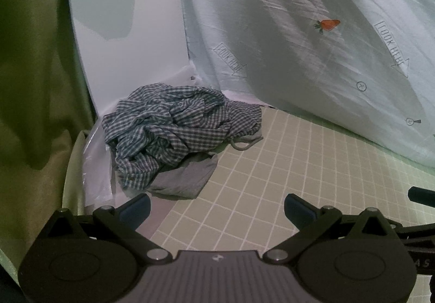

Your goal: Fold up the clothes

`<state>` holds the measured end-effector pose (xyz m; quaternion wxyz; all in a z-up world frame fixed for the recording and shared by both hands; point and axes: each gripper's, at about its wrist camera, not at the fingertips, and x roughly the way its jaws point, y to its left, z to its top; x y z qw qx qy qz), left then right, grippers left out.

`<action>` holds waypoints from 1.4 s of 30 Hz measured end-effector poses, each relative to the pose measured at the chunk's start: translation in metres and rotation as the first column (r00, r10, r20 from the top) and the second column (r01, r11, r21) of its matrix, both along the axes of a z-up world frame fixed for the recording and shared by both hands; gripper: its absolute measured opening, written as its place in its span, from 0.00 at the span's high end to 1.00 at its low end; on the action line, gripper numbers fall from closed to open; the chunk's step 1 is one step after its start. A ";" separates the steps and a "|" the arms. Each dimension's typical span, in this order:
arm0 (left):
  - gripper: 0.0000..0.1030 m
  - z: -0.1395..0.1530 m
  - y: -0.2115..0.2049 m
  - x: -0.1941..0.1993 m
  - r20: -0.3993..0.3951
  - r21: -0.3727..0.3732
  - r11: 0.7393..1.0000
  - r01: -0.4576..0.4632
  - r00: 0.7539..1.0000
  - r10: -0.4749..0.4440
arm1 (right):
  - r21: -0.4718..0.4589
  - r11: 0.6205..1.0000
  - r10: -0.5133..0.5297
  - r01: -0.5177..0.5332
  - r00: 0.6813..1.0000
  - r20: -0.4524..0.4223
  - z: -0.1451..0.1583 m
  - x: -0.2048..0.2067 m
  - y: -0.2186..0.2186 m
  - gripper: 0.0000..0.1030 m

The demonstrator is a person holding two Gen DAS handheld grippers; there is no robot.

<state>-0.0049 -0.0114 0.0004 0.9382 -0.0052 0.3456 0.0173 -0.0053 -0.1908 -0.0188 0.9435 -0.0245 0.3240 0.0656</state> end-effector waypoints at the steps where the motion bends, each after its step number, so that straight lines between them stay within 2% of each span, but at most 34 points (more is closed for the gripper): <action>1: 0.00 0.000 0.000 0.000 0.000 0.001 1.000 0.001 1.000 -0.001 | 0.000 1.000 0.001 -0.001 1.000 -0.001 0.000 0.001 0.000 0.01; 42: 0.00 -0.013 0.009 0.010 -0.049 -0.005 1.000 0.009 0.999 -0.009 | 0.018 1.000 -0.004 0.004 0.999 -0.032 -0.008 0.007 -0.003 0.01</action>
